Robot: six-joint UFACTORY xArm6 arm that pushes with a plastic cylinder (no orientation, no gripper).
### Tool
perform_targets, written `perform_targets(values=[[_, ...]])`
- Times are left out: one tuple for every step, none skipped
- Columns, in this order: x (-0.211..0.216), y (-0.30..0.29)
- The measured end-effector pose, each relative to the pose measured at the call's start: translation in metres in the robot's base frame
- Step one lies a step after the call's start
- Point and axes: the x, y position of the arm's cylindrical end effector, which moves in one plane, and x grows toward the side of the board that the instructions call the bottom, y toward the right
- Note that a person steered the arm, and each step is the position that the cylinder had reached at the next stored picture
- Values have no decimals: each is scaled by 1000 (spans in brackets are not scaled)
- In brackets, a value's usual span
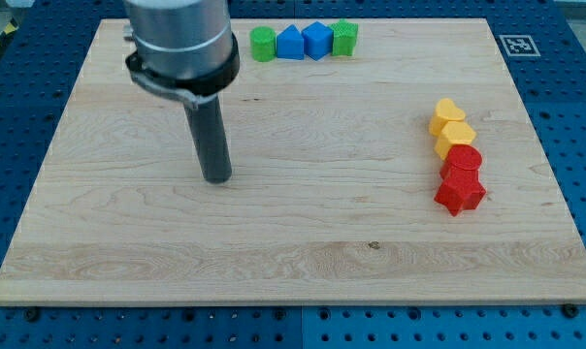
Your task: Move the red star a bit left
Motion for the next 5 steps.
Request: perform_targets(values=[[36, 13], [65, 37], [84, 68], [90, 113], [90, 167]])
